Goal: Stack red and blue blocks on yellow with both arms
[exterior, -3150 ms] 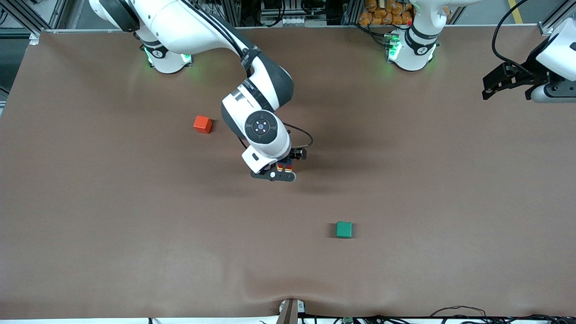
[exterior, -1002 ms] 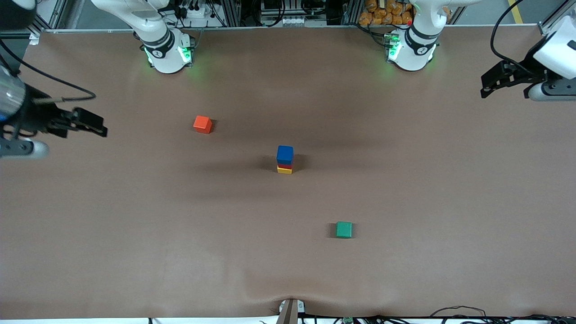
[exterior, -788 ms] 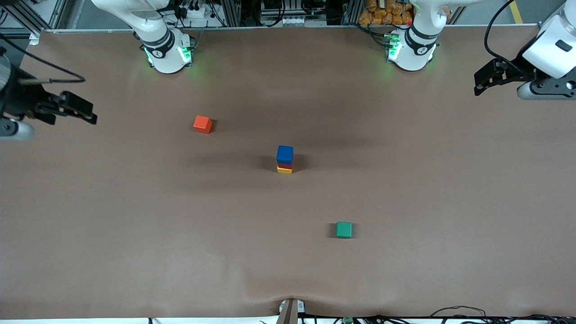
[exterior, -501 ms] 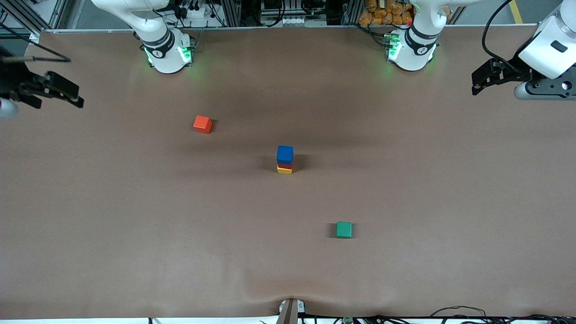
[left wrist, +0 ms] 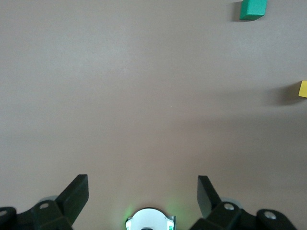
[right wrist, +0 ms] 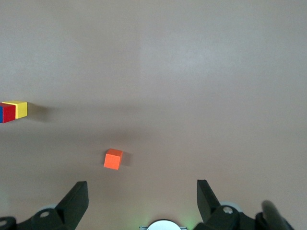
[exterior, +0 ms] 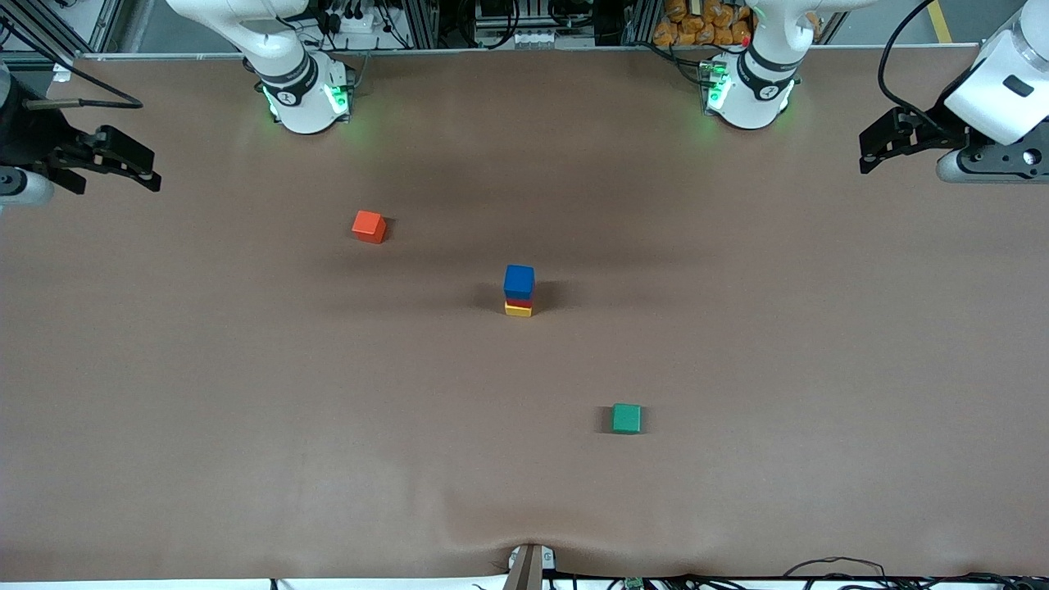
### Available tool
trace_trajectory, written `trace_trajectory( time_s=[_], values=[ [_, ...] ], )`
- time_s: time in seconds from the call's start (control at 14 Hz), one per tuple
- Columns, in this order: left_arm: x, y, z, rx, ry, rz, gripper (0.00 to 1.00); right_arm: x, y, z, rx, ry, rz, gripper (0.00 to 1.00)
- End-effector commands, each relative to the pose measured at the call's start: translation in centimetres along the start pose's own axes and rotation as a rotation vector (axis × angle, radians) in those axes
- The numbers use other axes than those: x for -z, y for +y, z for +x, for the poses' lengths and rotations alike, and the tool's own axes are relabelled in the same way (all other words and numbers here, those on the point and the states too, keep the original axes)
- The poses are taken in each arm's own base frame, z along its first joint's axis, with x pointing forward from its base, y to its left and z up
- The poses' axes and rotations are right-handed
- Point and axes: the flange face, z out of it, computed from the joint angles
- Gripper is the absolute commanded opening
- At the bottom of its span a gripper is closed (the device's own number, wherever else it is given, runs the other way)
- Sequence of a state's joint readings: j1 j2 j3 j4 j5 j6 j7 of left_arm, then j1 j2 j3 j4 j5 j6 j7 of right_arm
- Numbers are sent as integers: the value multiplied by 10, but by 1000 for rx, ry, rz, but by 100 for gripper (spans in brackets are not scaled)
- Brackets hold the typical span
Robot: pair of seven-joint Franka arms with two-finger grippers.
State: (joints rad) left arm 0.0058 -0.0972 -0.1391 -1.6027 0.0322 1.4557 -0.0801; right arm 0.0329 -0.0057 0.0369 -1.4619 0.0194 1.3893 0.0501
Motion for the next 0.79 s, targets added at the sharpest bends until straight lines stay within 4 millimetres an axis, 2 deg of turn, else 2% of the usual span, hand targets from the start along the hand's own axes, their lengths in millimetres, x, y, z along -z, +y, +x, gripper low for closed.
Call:
trace_trajectory(
  time_s=[0.0,0.21,0.57,0.72],
  values=[
    [7,-5,-2,14,10,10,100,2,5,-5,7,19,-16,100],
    [10,-10,-2,21,14,1,100,1,8,-5,58,18,-21,100],
    [19,-4,1,9,34,8,100,2,9,-5,64,18,-21,100],
    [21,-7,0,7,36,8,100,2,10,-5,63,18,-21,100]
  ],
)
